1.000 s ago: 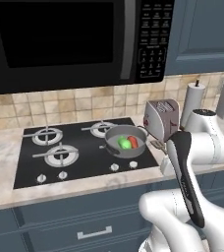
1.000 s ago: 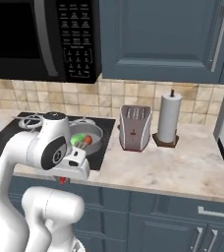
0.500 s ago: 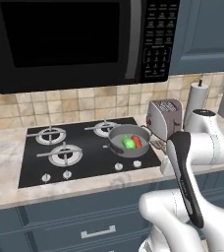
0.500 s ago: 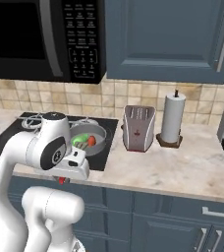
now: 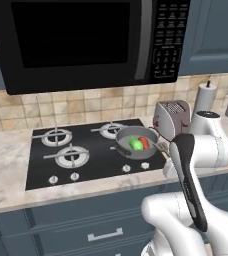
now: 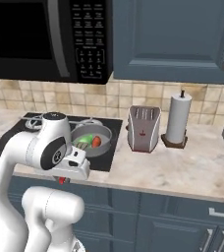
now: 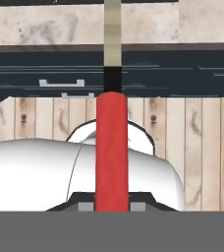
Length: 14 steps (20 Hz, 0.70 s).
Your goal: Put the corn and sweet potato in the pot. Retrieve the spatula and lightly stir the vegetables in the pot.
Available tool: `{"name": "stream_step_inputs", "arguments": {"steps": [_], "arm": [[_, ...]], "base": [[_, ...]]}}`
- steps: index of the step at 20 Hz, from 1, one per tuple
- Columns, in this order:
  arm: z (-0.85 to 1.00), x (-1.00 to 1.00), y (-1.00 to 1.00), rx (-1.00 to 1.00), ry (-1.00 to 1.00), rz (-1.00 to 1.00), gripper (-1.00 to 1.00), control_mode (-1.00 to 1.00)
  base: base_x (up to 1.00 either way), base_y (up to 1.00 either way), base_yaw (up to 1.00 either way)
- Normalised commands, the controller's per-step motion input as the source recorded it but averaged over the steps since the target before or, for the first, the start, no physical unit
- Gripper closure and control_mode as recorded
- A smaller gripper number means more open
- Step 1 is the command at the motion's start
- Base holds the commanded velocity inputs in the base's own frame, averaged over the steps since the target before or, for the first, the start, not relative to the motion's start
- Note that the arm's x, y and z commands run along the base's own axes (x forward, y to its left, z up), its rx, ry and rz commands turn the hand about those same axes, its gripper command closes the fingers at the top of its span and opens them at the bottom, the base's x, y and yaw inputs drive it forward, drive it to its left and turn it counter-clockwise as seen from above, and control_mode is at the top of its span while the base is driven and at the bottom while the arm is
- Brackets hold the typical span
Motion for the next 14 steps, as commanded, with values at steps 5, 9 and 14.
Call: {"name": "stream_step_inputs", "arguments": {"steps": [5, 9, 14], "arm": [[0.00, 0.00, 0.00, 0.00, 0.00, 0.00, 1.00, 1.00], [0.00, 0.00, 0.00, 0.00, 0.00, 0.00, 1.00, 1.00], [0.00, 0.00, 0.00, 0.00, 0.00, 0.00, 1.00, 1.00]], "base": [[0.05, 0.34, 0.00], [0.39, 0.12, 0.00], [0.70, 0.00, -0.01]]}}
